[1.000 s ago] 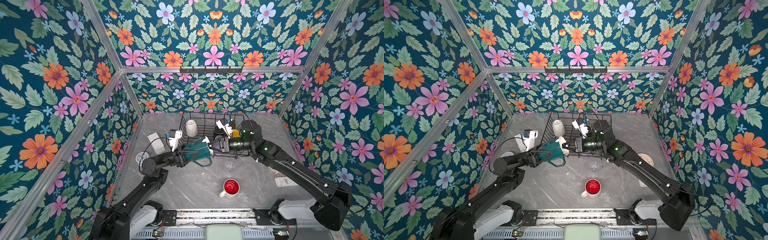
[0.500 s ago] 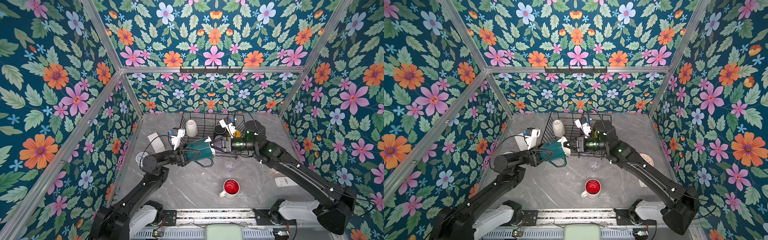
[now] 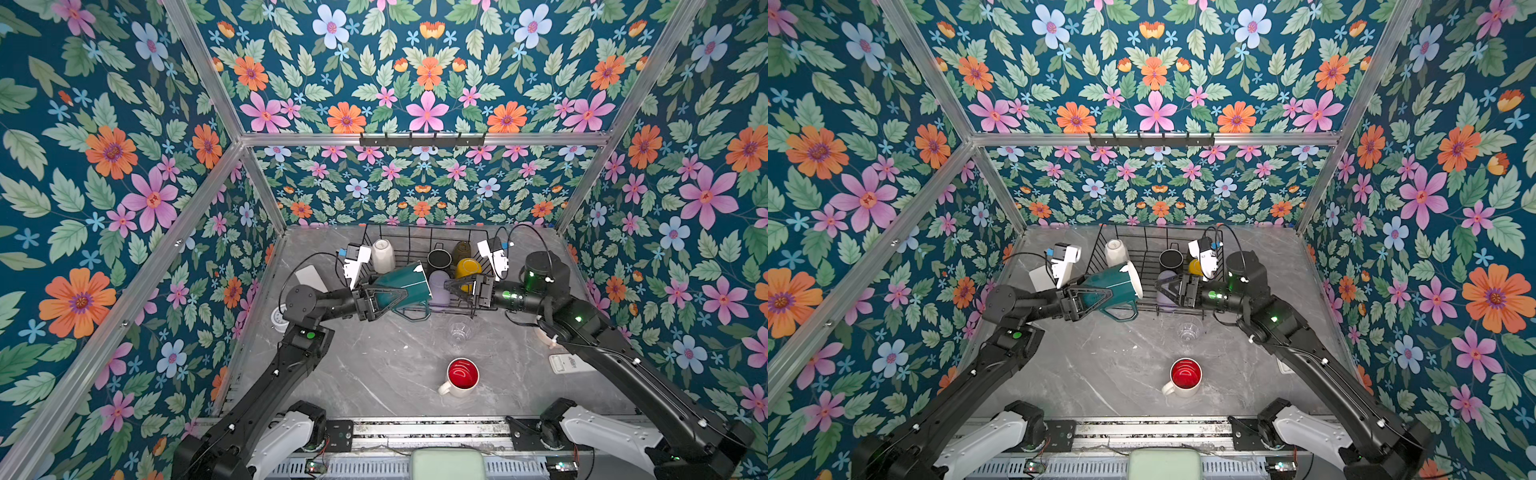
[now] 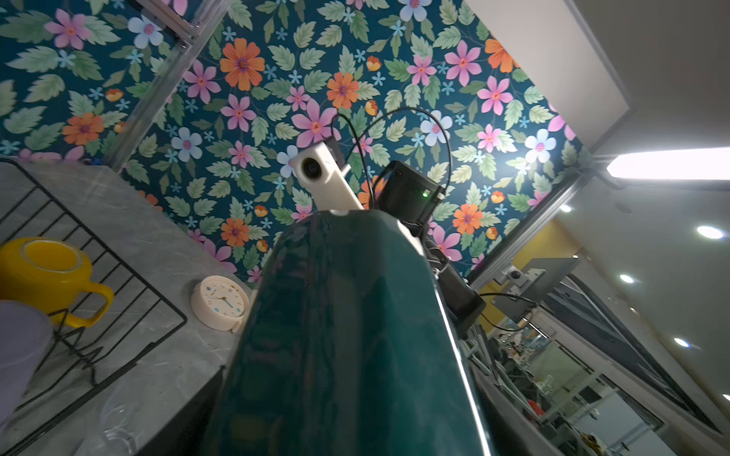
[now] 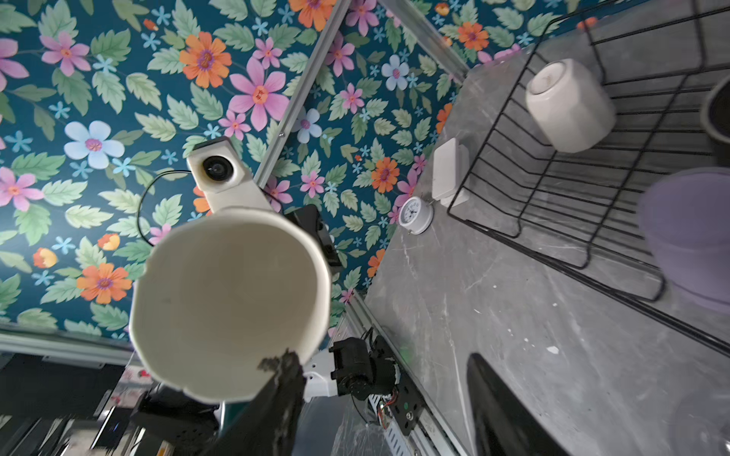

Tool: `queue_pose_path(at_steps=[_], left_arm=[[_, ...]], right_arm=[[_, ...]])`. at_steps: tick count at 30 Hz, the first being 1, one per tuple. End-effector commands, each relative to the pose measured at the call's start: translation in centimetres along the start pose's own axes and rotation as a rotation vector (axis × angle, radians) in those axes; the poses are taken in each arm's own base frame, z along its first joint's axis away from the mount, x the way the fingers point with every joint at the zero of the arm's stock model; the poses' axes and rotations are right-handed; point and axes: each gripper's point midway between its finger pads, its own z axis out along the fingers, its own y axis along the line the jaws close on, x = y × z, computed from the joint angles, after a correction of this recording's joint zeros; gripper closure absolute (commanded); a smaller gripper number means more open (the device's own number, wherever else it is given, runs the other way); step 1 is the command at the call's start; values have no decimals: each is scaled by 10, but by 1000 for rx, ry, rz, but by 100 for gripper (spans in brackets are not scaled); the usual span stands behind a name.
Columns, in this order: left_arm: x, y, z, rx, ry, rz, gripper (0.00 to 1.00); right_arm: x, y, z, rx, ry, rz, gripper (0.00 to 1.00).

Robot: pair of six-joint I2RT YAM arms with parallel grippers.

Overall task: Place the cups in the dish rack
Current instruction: 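Carry the dark-green mug over the rack with the left gripper while the right gripper withdraws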

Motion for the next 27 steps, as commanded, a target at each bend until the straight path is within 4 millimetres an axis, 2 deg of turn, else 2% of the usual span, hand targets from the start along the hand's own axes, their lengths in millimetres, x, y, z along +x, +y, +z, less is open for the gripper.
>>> queue_pose_path(at_steps=[1, 5, 11, 17, 23, 27], left_arm=[[4, 41, -3, -244, 52, 44, 100], [-7, 65, -7, -424, 100, 73, 100], [-21, 100, -13, -635, 172, 95, 100], [-29, 136, -20, -811, 246, 86, 100], [-37, 163, -25, -939, 300, 92, 100], [-44, 177, -21, -990, 329, 102, 100]], right_arm=[[2, -30, -21, 181, -60, -28, 22], [5, -45, -49, 294, -127, -65, 13], [9, -53, -72, 363, -180, -100, 7], [12, -55, -78, 379, -180, -117, 5], [16, -58, -79, 388, -167, -122, 5], [18, -59, -80, 392, -162, -123, 4]])
